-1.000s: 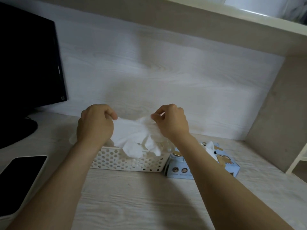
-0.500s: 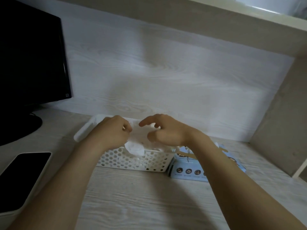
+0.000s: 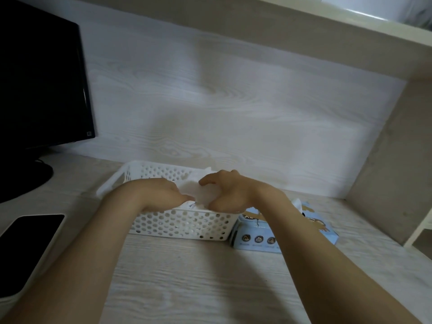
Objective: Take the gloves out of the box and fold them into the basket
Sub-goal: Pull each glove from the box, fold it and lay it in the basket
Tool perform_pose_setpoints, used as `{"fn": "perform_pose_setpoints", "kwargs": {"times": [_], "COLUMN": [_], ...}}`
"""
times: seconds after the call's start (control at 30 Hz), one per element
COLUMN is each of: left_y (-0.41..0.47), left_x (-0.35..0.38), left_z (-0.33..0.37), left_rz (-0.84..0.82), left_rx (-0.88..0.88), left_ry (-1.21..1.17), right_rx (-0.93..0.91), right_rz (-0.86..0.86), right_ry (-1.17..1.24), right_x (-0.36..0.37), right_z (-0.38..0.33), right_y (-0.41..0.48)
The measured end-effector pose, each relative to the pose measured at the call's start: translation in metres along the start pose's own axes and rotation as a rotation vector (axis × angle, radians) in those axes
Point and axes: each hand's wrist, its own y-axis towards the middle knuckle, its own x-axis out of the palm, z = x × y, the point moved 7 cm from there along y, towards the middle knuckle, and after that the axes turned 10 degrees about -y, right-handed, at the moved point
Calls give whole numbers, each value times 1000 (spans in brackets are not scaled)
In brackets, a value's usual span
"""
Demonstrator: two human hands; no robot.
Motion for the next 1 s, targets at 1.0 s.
{"fn": "perform_pose_setpoints", "kwargs": {"times": [1.0], "left_y": [17], "left_x": [51], "left_z": [163], "left_rz": [273], "left_rx": [585], "left_ry": [68], "right_rx": [-104], "right_rz": [631], "right_ry": [295], "right_x": [15], "right_z": [121], "right_y": [-71]}}
